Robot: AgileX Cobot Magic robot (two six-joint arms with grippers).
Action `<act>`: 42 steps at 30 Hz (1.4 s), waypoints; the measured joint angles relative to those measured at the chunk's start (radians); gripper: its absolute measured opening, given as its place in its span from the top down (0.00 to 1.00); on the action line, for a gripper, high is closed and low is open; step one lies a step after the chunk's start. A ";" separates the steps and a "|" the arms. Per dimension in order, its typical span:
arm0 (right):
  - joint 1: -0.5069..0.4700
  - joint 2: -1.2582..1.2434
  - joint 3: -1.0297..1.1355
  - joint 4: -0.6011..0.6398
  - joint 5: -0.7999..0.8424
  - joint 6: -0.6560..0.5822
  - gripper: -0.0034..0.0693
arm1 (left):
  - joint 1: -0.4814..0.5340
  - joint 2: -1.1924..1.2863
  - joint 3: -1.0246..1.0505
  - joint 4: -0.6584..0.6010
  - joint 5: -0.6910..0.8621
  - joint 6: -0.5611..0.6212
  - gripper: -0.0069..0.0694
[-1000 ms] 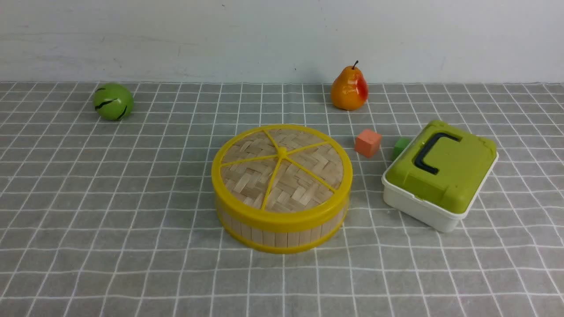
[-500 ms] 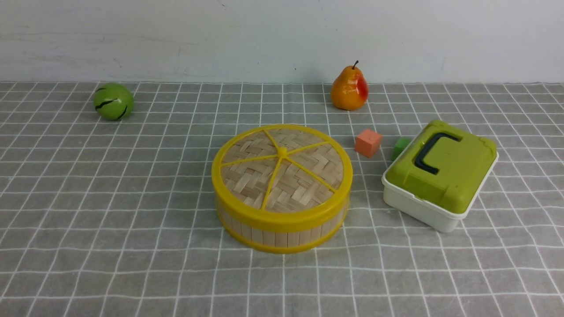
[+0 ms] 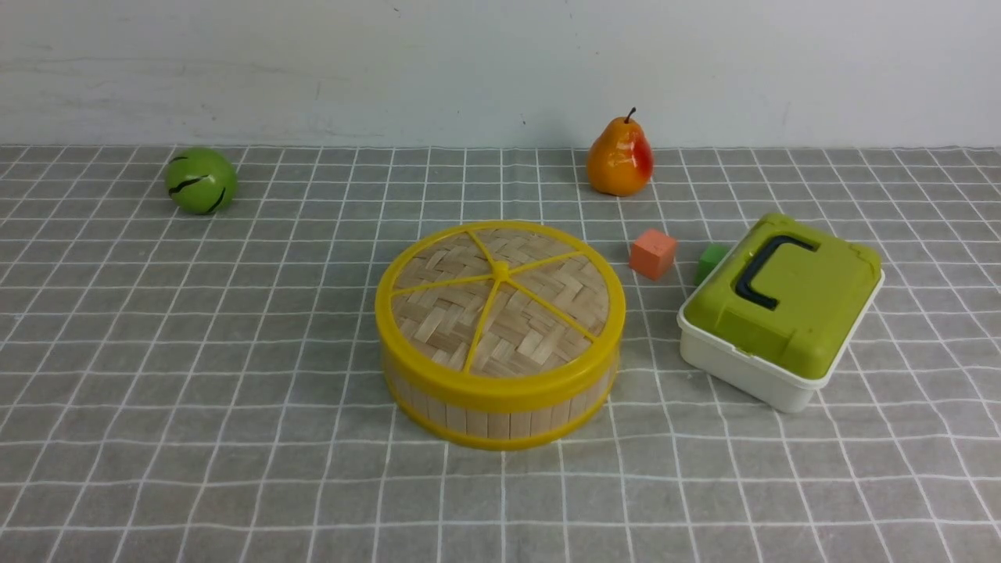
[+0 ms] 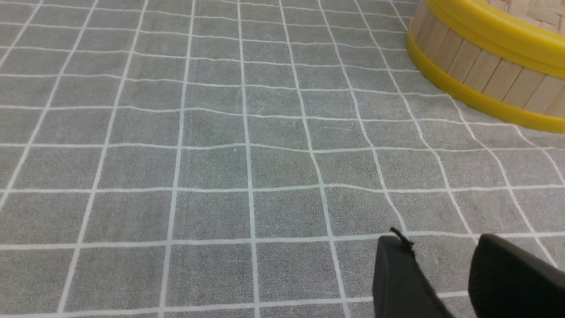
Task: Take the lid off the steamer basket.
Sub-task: Use the left arm to lift the lid of the steamer
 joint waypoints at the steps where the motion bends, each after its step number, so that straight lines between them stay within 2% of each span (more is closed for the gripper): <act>1: 0.000 0.000 0.000 0.000 0.000 0.000 0.62 | 0.000 0.000 0.000 -0.007 -0.019 -0.012 0.60; 6: 0.000 0.000 0.000 0.000 0.000 0.000 0.62 | 0.000 0.000 0.000 -0.016 -0.172 -0.021 0.60; 9: 0.000 0.000 0.000 0.000 0.000 0.000 0.62 | 0.000 0.000 0.001 -0.017 -0.418 -0.022 0.60; 10: 0.000 0.000 0.000 0.000 0.000 0.000 0.62 | 0.000 0.000 0.001 -0.017 -0.432 -0.022 0.60; 11: 0.000 0.000 0.000 0.000 0.000 0.000 0.62 | 0.000 0.000 0.001 -0.017 -0.552 -0.022 0.60; 12: 0.000 0.000 0.000 0.000 0.000 0.000 0.62 | 0.000 0.000 0.001 -0.017 -0.564 -0.022 0.60; 13: 0.000 0.000 0.000 0.000 0.000 0.000 0.62 | 0.000 0.000 0.001 -0.017 -0.660 -0.022 0.60; 17: 0.000 0.000 0.000 0.000 0.000 0.000 0.62 | 0.000 0.000 0.001 -0.017 -0.813 -0.030 0.60; 22: 0.000 0.000 0.000 0.000 0.000 0.000 0.62 | 0.000 0.000 0.001 -0.046 -1.004 -0.110 0.60; 24: 0.000 0.000 0.000 0.000 0.000 0.000 0.62 | 0.000 0.000 -0.011 -0.068 -1.027 -0.142 0.61; 27: 0.000 0.000 0.000 0.000 0.000 0.000 0.62 | 0.000 0.000 -0.090 -0.096 -0.961 -0.158 0.69; 28: 0.000 0.000 0.000 0.000 0.000 0.000 0.62 | 0.000 0.000 -0.179 -0.100 -0.887 -0.139 0.75; 29: 0.000 0.000 0.000 0.000 0.000 0.000 0.62 | 0.000 0.000 -0.179 -0.100 -0.875 -0.134 0.75; 30: 0.000 0.000 0.000 0.000 0.000 0.000 0.62 | 0.000 0.019 -0.290 -0.100 -0.771 -0.087 0.86; 32: 0.000 0.000 0.000 0.000 0.000 0.000 0.62 | 0.000 0.079 -0.399 -0.097 -0.681 -0.012 0.93; 36: 0.000 0.000 0.000 0.000 0.000 0.000 0.62 | 0.000 0.242 -0.570 -0.096 -0.583 0.100 0.93; 42: 0.000 0.000 0.000 0.000 0.000 0.000 0.62 | 0.000 0.511 -0.682 -0.094 -0.579 0.115 0.93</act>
